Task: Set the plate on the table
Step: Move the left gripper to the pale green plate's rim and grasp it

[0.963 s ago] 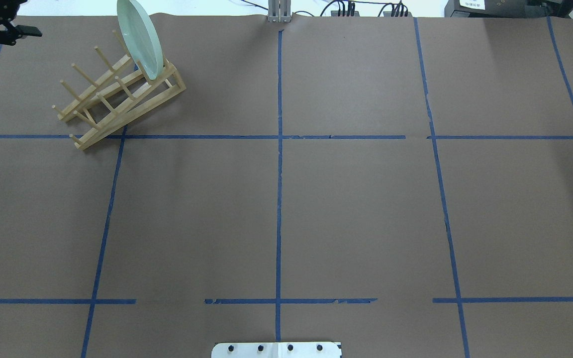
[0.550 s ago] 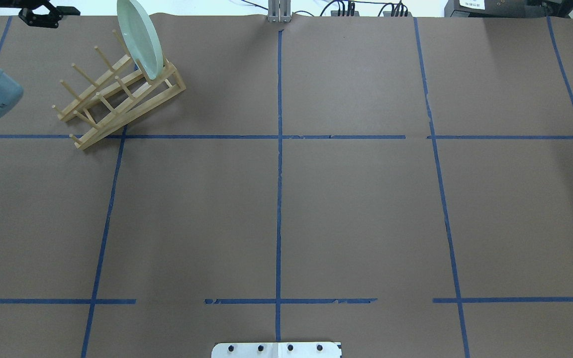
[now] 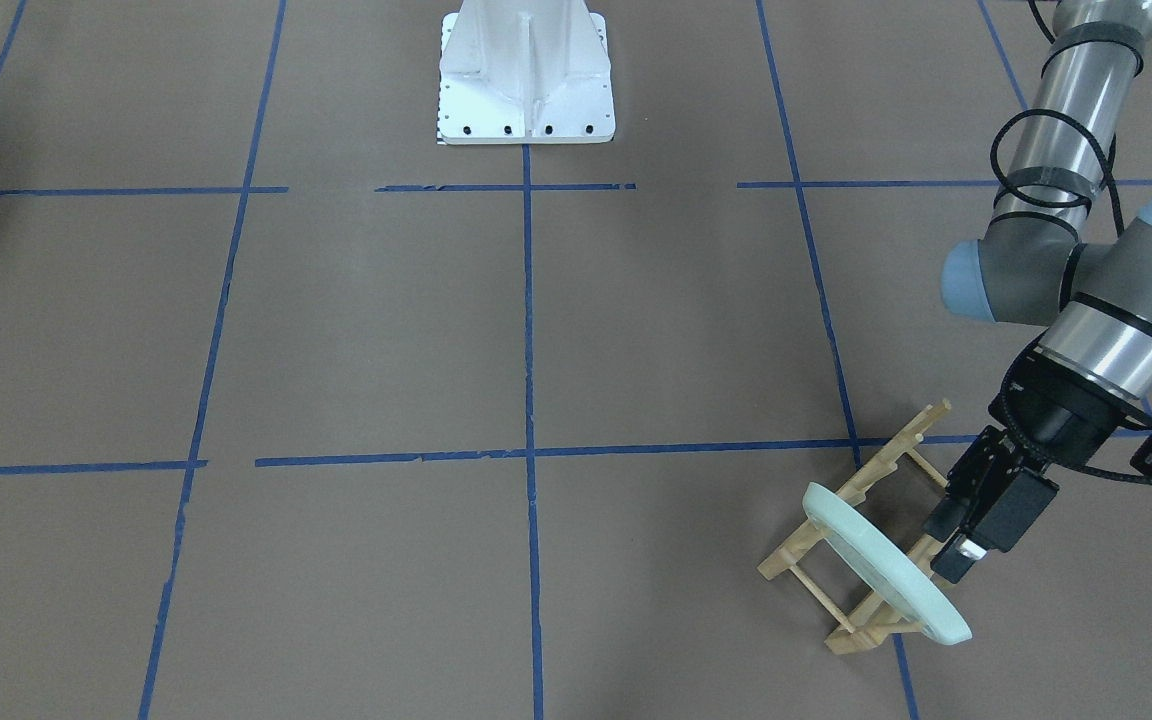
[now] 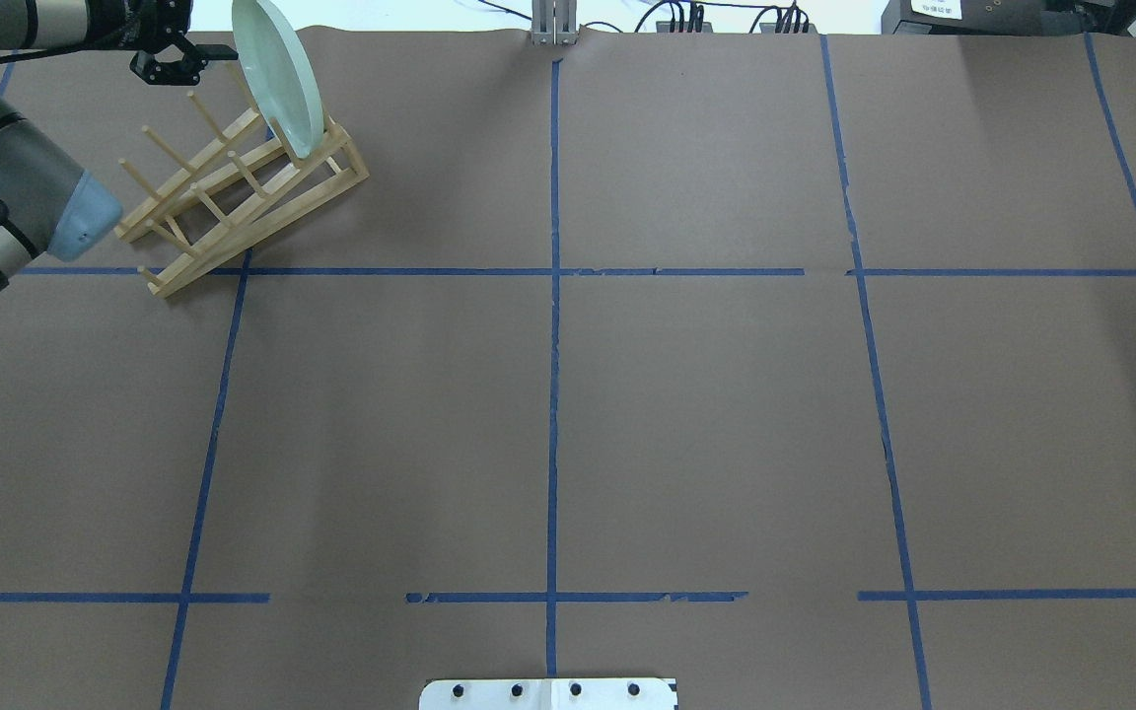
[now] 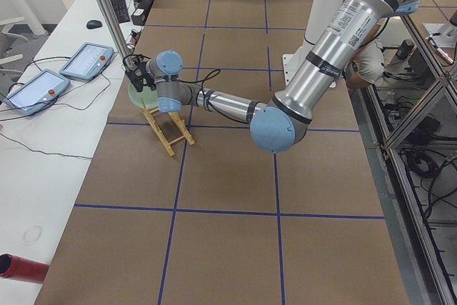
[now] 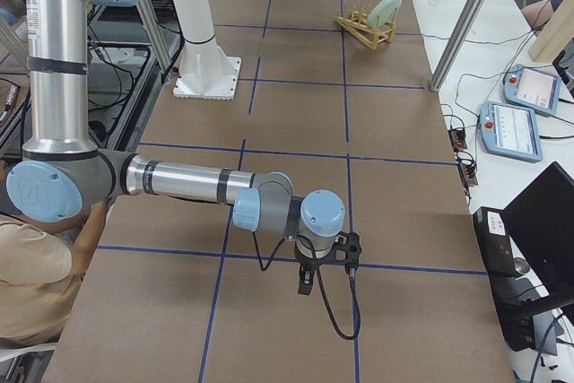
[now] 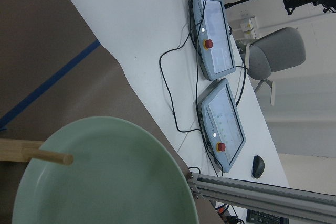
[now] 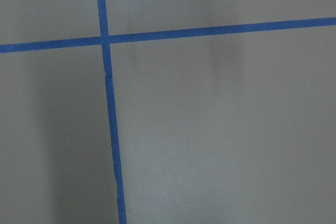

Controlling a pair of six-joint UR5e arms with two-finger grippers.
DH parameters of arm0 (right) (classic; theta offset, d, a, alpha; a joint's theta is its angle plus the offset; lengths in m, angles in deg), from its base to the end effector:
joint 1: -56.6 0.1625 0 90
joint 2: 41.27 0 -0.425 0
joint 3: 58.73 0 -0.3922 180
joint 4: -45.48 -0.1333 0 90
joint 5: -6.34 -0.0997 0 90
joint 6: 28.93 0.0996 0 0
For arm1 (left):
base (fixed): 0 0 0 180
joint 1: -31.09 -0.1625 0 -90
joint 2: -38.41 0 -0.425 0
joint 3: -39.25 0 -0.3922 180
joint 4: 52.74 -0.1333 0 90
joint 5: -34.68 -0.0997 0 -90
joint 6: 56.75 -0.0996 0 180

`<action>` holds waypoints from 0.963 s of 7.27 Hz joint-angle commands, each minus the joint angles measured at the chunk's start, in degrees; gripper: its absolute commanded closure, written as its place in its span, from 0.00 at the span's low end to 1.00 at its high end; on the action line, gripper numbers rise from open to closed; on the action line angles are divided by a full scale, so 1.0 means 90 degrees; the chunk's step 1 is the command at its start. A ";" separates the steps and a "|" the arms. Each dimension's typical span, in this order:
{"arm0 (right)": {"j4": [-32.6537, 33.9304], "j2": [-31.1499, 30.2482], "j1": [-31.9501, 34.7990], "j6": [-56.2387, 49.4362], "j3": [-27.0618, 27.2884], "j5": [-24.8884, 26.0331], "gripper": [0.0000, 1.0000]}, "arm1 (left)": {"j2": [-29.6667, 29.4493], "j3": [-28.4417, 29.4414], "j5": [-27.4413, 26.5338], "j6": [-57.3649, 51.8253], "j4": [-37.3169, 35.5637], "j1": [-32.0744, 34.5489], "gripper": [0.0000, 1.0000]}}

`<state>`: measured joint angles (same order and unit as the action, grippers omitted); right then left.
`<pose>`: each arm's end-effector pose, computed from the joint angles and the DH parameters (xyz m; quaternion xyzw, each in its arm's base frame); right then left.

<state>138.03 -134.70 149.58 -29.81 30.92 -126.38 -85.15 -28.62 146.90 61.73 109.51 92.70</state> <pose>0.0894 -0.4529 0.6963 -0.0391 -0.3652 0.0371 0.9294 0.2591 -0.6806 0.3500 0.0490 0.6683 -0.4265 0.6075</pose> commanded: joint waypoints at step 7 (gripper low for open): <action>0.0000 0.0000 0.0000 0.0000 0.0000 0.0000 0.00 | -0.0109 -0.0327 -0.0291 -0.0214 -0.0039 -0.0069 1.00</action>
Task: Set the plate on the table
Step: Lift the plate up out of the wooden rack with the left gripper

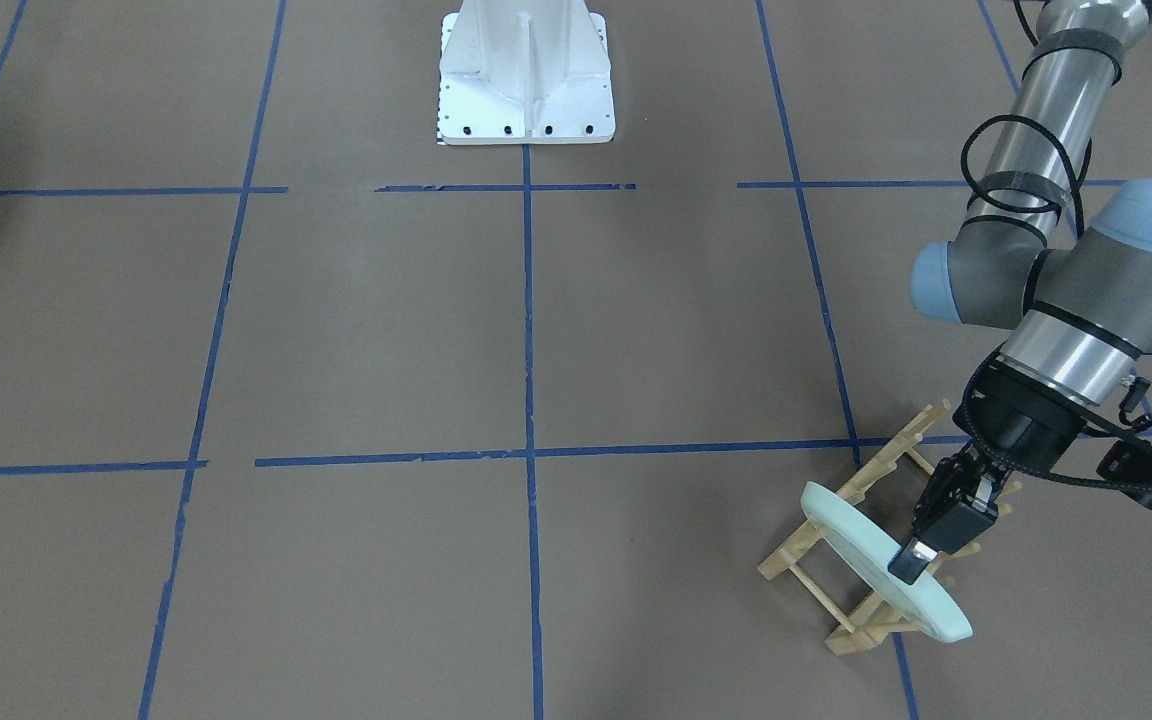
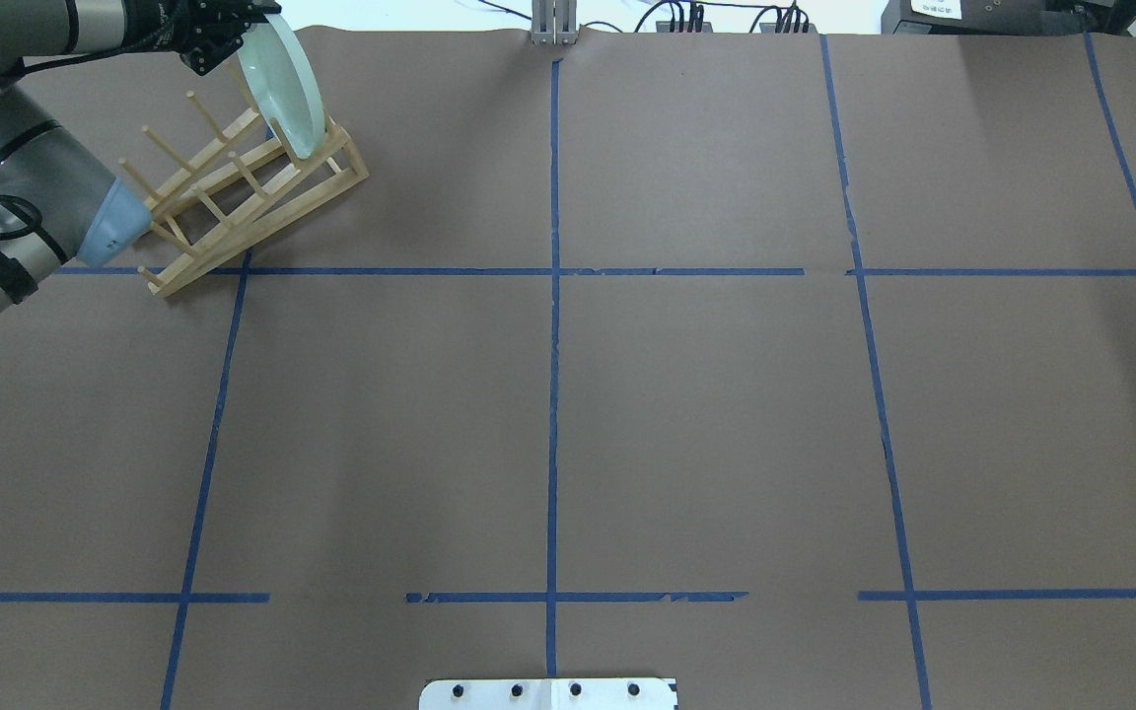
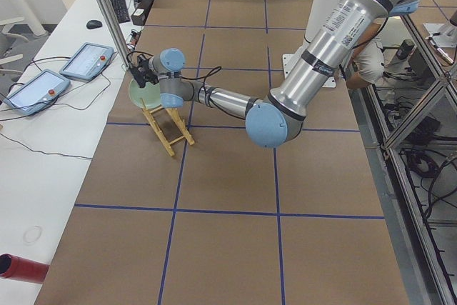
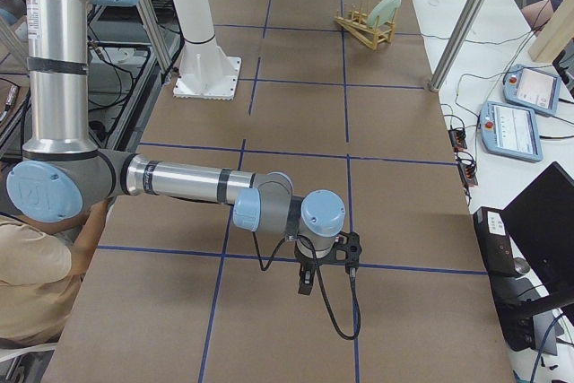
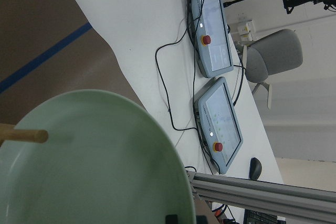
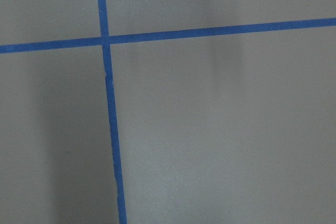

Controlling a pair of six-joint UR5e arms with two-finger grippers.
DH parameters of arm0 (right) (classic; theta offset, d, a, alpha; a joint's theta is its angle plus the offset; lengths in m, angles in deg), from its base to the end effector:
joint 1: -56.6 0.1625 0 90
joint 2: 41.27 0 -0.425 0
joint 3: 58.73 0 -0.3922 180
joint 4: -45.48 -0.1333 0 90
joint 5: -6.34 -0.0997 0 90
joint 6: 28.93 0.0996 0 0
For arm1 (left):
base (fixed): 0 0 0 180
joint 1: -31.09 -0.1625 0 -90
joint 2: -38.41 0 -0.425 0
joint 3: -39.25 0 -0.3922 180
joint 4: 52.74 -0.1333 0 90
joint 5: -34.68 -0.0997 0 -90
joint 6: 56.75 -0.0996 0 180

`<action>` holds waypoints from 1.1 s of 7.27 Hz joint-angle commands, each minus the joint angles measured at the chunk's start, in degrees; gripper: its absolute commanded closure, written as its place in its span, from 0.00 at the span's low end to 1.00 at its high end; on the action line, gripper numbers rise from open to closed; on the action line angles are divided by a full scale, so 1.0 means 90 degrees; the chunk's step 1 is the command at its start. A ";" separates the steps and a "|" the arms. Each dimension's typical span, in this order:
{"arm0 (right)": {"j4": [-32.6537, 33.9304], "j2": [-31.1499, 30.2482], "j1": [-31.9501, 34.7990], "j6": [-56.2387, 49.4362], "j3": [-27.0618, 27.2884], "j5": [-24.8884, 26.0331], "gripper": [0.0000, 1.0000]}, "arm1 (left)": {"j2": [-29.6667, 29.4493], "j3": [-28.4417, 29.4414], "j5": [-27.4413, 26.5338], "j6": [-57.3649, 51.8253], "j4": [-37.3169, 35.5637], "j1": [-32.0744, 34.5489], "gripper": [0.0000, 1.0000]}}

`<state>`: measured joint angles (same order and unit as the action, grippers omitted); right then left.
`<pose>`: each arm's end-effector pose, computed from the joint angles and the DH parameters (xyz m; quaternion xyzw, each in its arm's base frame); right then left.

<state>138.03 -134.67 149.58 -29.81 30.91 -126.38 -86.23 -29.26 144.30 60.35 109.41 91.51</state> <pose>0.0894 -0.4532 0.6962 -0.0390 -0.3652 0.0371 0.9294 0.2711 -0.6799 0.3313 0.0713 0.6755 -0.4179 0.6033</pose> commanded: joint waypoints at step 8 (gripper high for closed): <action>0.0000 -0.0003 0.0000 0.0000 0.0000 0.0000 0.00 | 0.0091 -0.3079 0.0619 -0.1014 -0.3429 -0.0071 1.00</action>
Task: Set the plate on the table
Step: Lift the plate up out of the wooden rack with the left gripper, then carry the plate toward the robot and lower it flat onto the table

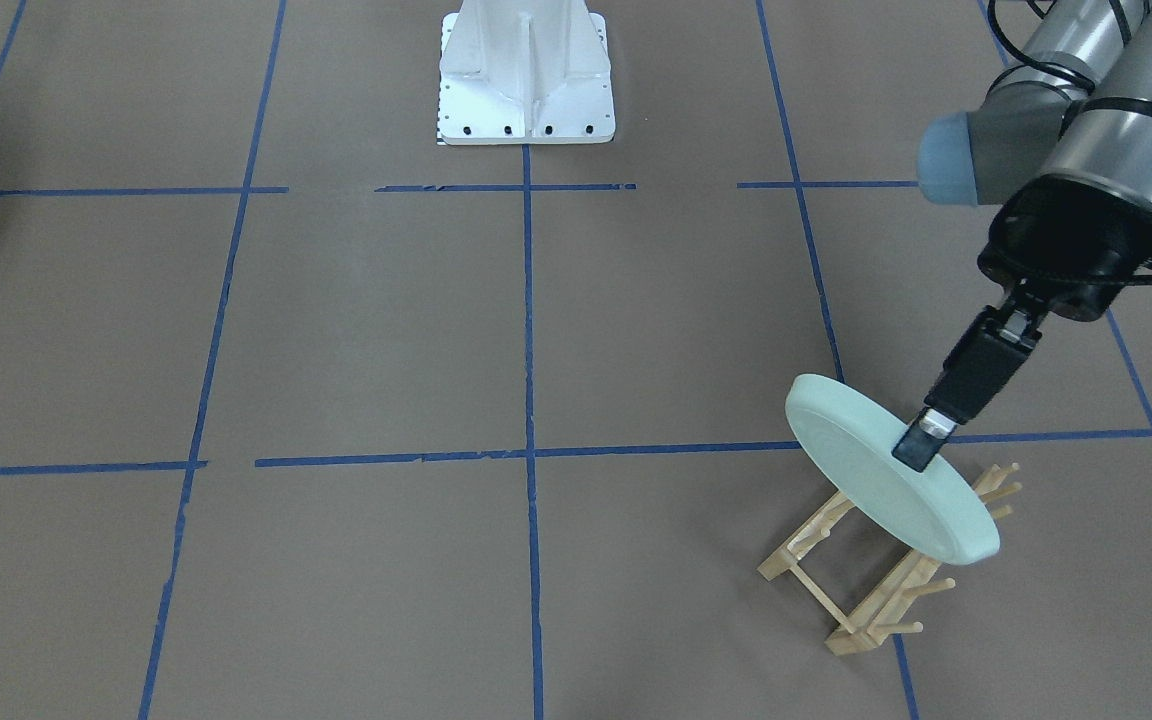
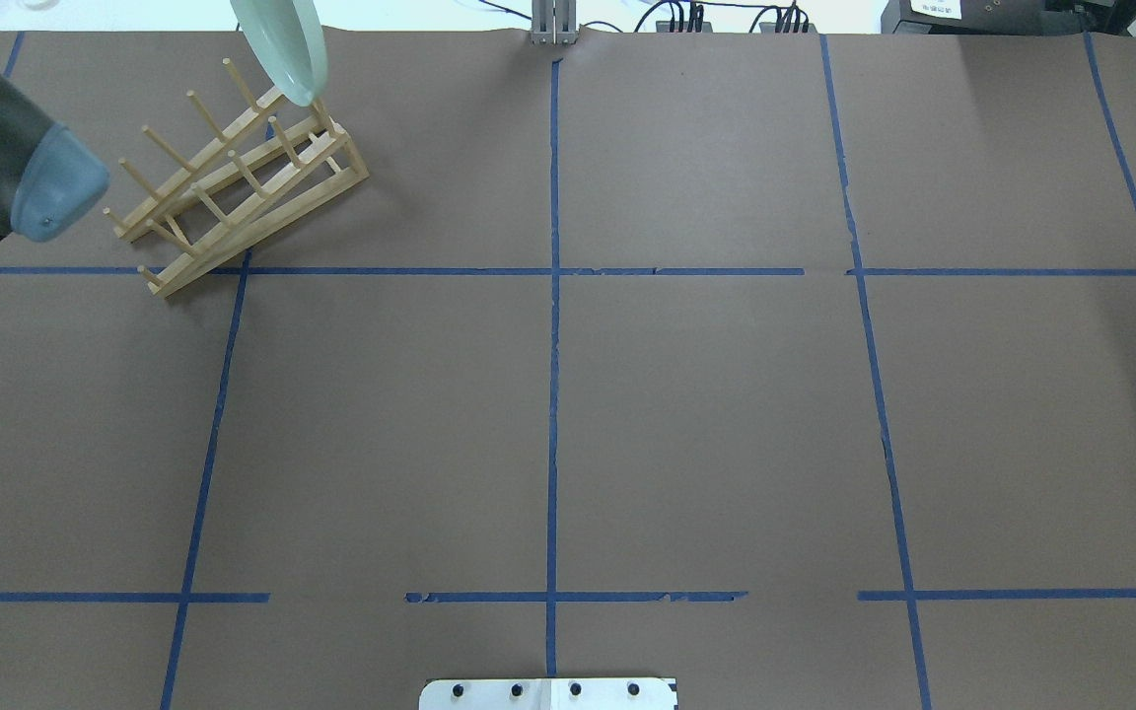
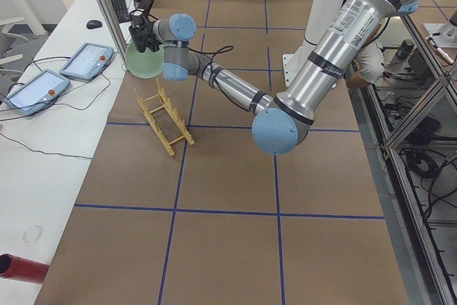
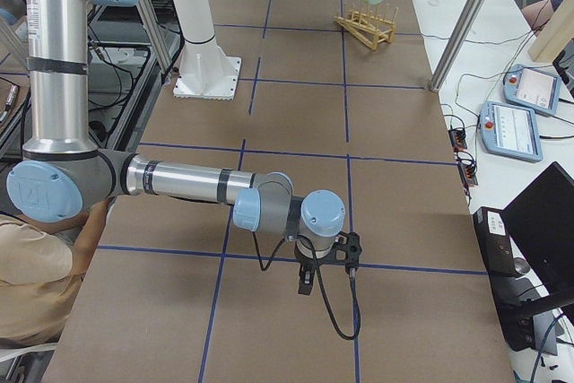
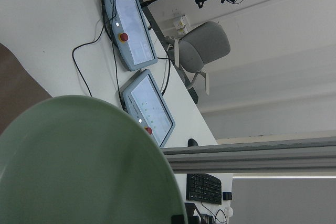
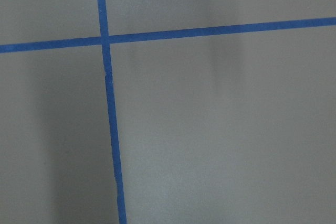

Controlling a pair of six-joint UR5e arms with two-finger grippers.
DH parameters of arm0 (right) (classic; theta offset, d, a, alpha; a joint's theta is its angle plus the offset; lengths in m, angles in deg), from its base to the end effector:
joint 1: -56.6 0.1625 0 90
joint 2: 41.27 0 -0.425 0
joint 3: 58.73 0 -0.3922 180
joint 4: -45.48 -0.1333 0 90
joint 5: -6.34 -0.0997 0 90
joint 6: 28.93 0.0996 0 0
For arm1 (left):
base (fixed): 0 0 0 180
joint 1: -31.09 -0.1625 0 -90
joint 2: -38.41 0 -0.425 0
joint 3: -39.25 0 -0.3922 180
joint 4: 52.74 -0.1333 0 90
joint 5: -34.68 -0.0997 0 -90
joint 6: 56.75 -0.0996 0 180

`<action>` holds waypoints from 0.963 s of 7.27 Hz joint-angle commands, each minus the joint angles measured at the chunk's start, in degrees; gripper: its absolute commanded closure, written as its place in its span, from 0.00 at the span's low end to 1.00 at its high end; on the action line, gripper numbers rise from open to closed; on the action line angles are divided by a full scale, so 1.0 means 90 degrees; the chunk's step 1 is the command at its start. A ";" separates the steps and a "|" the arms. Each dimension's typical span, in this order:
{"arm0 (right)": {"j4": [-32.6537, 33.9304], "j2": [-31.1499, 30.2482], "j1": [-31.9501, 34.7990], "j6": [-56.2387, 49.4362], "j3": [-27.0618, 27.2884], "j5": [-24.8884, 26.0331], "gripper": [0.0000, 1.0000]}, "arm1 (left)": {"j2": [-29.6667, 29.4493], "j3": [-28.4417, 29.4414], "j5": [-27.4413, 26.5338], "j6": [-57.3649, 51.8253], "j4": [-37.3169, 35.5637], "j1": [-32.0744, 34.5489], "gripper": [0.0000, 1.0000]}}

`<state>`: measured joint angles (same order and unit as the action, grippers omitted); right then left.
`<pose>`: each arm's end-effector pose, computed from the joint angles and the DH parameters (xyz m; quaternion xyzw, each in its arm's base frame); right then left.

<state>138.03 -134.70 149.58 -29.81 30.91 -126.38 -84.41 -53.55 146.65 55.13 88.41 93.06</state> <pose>0.0894 -0.4529 0.6964 -0.0392 -0.3652 0.0372 0.9294 0.2193 -0.6162 0.1969 0.1010 0.6809 -0.3793 0.6183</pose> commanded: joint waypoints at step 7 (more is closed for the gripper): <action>0.0000 0.0010 0.0000 0.0000 0.0000 0.0000 0.00 | -0.1549 0.0065 0.0372 -0.3035 -0.7362 -0.2392 1.00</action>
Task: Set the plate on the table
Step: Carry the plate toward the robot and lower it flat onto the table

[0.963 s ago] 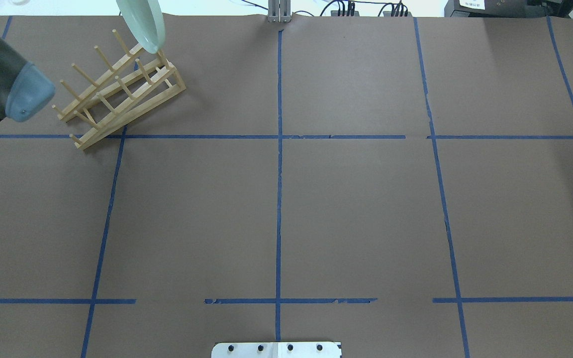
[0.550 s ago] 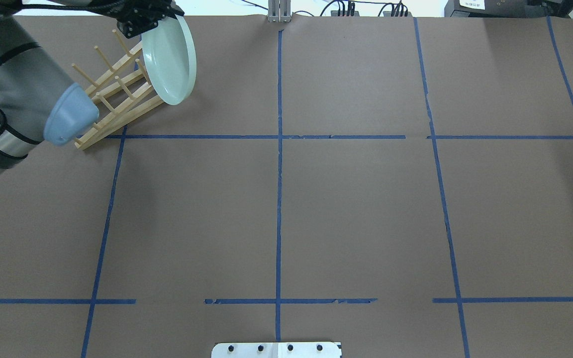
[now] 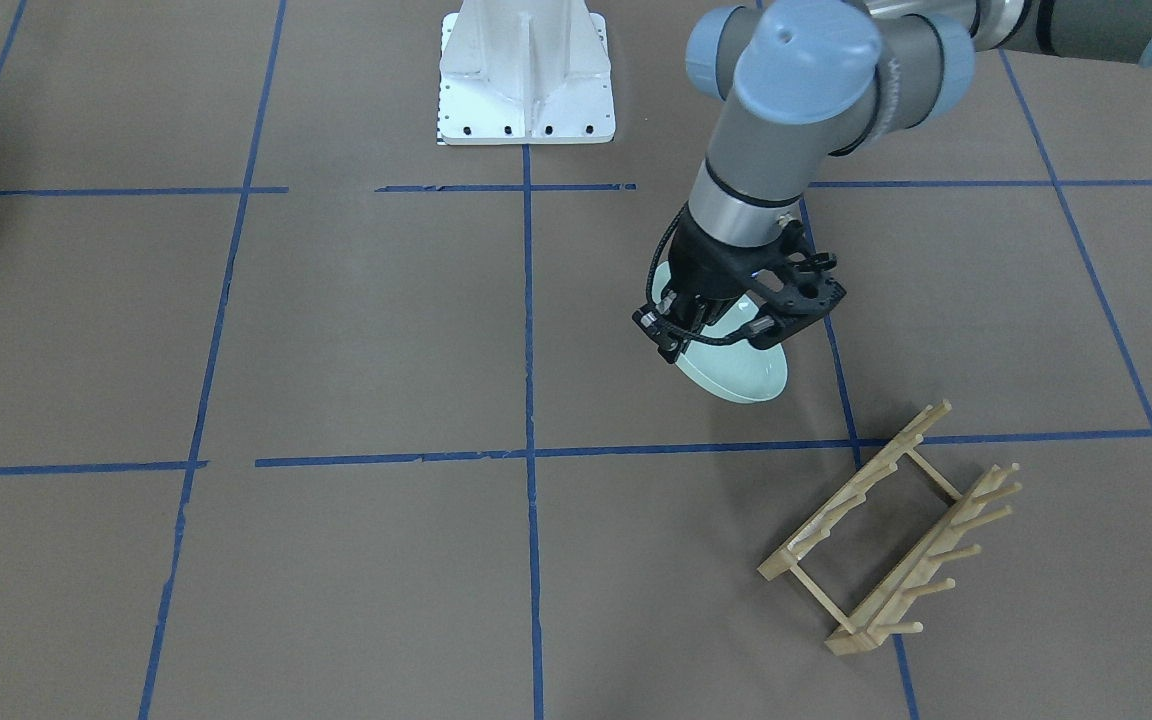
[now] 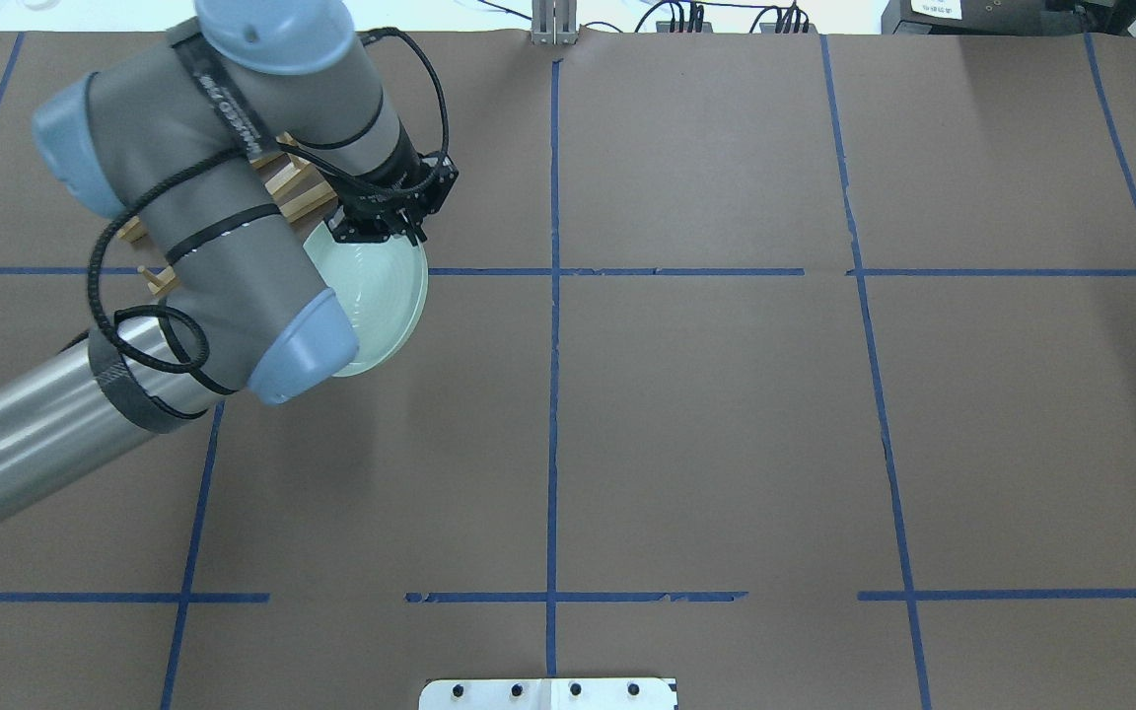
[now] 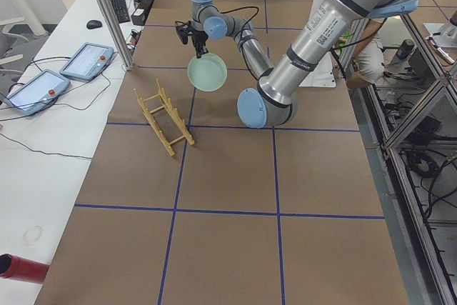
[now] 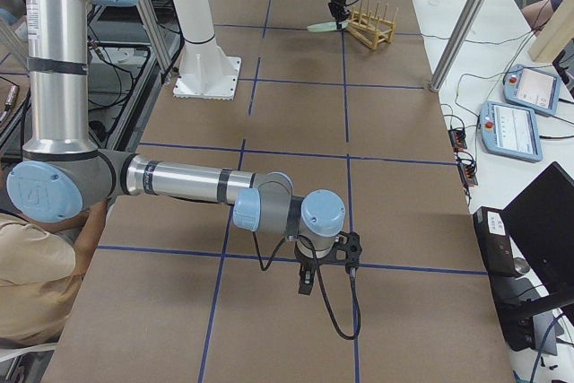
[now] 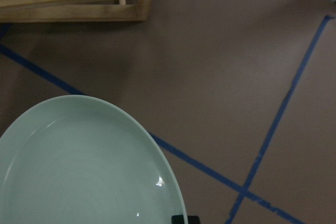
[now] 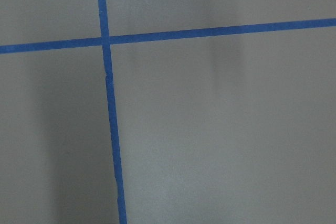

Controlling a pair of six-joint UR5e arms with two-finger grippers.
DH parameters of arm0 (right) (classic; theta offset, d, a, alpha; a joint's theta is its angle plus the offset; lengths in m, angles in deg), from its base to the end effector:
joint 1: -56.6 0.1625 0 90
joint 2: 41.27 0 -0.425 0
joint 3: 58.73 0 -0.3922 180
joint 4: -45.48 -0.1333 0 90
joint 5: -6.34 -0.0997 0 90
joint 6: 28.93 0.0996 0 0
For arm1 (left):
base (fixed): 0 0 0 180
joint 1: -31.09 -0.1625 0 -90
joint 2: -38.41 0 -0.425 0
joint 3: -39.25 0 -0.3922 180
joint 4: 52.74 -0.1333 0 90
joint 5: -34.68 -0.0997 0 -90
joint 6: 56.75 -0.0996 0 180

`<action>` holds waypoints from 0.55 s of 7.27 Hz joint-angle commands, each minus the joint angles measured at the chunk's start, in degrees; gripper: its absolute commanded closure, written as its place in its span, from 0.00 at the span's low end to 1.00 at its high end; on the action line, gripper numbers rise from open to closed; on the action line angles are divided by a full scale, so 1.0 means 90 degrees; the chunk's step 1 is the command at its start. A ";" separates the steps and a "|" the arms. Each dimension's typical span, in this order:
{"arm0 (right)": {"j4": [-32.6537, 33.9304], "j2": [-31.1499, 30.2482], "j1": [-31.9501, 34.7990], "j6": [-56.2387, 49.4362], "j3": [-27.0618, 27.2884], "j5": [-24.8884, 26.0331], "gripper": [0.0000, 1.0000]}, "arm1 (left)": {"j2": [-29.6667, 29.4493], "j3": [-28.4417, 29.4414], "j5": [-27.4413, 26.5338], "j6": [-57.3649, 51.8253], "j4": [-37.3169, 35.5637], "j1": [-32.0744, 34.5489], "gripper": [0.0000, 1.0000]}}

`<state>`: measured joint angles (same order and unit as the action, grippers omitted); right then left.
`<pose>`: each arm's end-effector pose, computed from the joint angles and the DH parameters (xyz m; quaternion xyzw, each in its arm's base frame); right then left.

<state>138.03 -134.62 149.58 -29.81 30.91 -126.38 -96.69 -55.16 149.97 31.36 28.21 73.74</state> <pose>0.0894 -0.4536 0.6958 -0.0386 -0.3652 0.0369 0.9294 0.4460 -0.5342 0.1680 -0.0622 0.3901 -0.2479 0.8846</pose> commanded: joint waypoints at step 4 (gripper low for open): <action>0.0000 0.0000 0.0000 0.0000 0.0000 0.0000 0.00 | -0.0331 0.0988 -0.0609 0.0004 -0.0587 -0.1329 1.00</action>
<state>138.03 -134.67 149.58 -29.81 30.92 -126.38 -99.58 -47.02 147.65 29.87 22.52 64.18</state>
